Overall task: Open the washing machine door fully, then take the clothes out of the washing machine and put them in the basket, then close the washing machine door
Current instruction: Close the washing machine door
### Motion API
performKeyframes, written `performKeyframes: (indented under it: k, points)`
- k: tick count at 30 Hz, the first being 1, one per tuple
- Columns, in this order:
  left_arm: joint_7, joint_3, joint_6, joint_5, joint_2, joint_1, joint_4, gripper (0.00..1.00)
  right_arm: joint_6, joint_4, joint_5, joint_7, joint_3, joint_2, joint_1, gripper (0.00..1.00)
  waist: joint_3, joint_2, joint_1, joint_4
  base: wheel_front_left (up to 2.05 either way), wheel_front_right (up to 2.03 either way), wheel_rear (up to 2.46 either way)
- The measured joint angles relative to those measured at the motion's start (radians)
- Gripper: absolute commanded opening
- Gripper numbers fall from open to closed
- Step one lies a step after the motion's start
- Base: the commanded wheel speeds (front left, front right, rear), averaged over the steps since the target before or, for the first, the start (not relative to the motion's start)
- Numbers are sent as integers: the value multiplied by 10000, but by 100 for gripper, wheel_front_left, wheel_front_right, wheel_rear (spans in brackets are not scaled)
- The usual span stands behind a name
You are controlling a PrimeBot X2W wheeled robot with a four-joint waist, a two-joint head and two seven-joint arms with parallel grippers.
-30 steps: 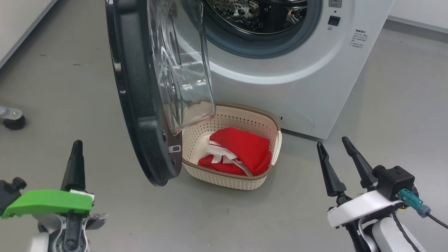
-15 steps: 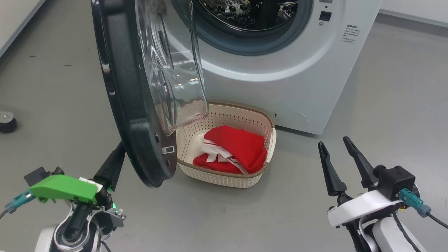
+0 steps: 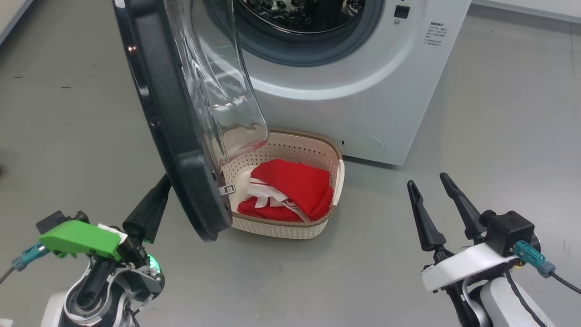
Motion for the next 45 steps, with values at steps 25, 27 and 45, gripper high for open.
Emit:
performKeyframes:
  k: [25, 27, 45]
  points:
    - [-794, -750, 247, -708, 23, -240, -662, 0, 0, -155, 140, 0, -153, -153, -614, 100, 1081, 0, 0, -1994, 0, 0, 0]
    - [-941, -802, 259, -752, 23, -391, -658, 0, 0, -157, 211, 0, -180, -148, -644, 100, 1189, 0, 0, -2227, 0, 0, 0]
    - [-2472, -802, 263, -1287, 21, -2002, -8, 0, 0, -180, 485, 0, -228, 100, -1243, 100, 2132, 0, 0, -4310, 0, 0, 0]
